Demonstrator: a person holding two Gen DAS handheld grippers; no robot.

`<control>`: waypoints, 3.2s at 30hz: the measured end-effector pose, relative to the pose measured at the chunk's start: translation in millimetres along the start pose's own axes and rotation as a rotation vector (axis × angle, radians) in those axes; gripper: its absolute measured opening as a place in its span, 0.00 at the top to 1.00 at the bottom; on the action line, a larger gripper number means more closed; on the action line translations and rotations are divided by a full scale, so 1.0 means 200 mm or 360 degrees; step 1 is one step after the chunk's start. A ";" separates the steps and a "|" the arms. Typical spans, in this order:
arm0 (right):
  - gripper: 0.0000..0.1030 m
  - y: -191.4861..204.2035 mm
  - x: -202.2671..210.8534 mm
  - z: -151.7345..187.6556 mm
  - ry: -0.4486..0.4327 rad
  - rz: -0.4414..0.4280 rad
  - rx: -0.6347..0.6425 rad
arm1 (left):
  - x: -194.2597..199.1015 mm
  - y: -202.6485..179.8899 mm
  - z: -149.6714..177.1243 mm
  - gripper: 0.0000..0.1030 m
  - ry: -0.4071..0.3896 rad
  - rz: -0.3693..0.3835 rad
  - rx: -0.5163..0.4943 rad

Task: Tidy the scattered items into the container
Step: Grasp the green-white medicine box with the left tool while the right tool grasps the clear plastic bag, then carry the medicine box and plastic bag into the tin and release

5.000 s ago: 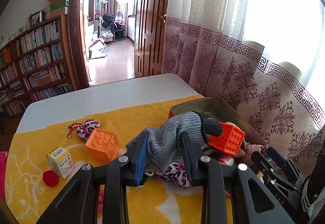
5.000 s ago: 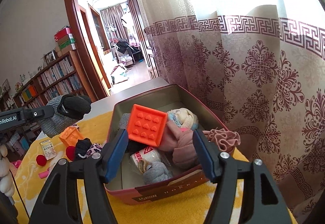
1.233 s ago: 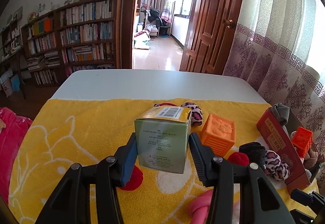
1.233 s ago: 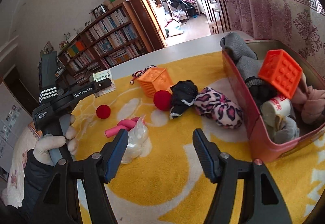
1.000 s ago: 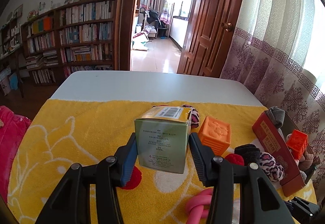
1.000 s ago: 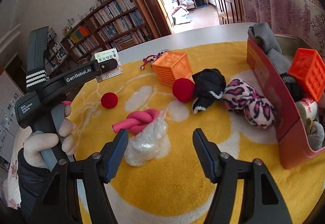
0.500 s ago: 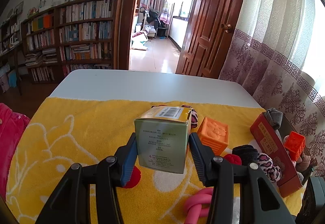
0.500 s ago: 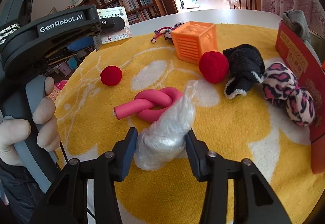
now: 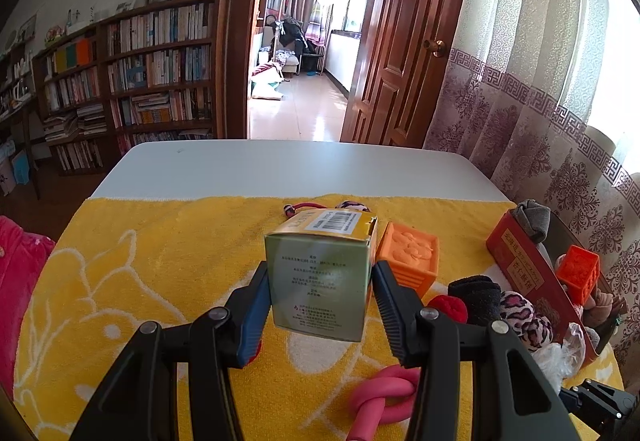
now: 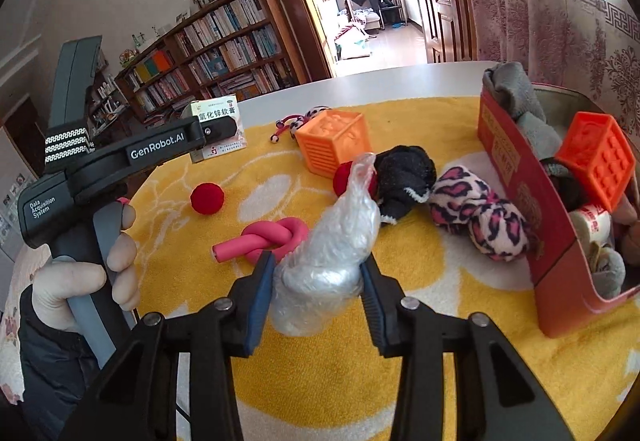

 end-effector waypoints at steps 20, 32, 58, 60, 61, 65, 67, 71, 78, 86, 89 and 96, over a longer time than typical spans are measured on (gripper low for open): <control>0.56 -0.61 0.51 0.00 -0.0321 0.0437 -0.0298 | 0.07 -0.29 0.04 0.50 -0.0027 0.0073 -0.0194; 0.56 -0.74 0.50 0.03 -0.0307 0.0460 -0.0345 | 0.09 -0.56 0.09 0.50 -0.0004 0.0145 -0.0334; 0.33 -0.84 0.53 0.03 -0.0520 0.0625 -0.0313 | -0.03 -1.15 0.05 0.50 0.0031 0.0282 -0.0533; 0.33 -0.84 0.53 0.04 -0.0535 0.0634 -0.0309 | -0.06 -1.20 0.03 0.50 0.0042 0.0304 -0.0534; 0.33 -0.84 0.53 0.04 -0.0537 0.0635 -0.0308 | -0.07 -1.22 0.02 0.50 0.0050 0.0315 -0.0533; 0.33 -0.83 0.51 0.05 -0.0524 0.0611 -0.0292 | -0.15 -1.33 -0.02 0.50 0.0082 0.0357 -0.0538; 0.33 -0.82 0.51 0.05 -0.0533 0.0608 -0.0285 | -0.19 -1.38 -0.03 0.50 0.0101 0.0367 -0.0552; 0.33 -0.83 0.51 0.05 -0.0538 0.0587 -0.0307 | -0.28 -1.48 -0.04 0.50 0.0156 0.0390 -0.0562; 0.33 -0.85 0.51 0.06 -0.0530 0.0573 -0.0329 | -0.38 -1.57 -0.01 0.43 0.0239 0.0405 -0.0595; 0.33 -0.86 0.51 0.07 -0.0532 0.0572 -0.0337 | -0.38 -1.47 0.00 0.17 0.0236 0.0393 -0.0459; 0.33 -0.85 0.51 0.07 -0.0528 0.0581 -0.0333 | -0.35 -1.44 0.00 0.17 0.0218 0.0381 -0.0447; 0.33 -0.86 0.51 0.07 -0.0526 0.0597 -0.0329 | -0.28 -1.37 0.01 0.17 0.0181 0.0347 -0.0458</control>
Point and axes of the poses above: each gripper's, at about its wrist camera, not at the fingertips, and x roughly against the way its jaws point, y to its left, z to its underside, the point moved 3 cm from there along -x, roughly the way its jaws point, and after that the axes turned 6 degrees about x, right-handed, at the moved point
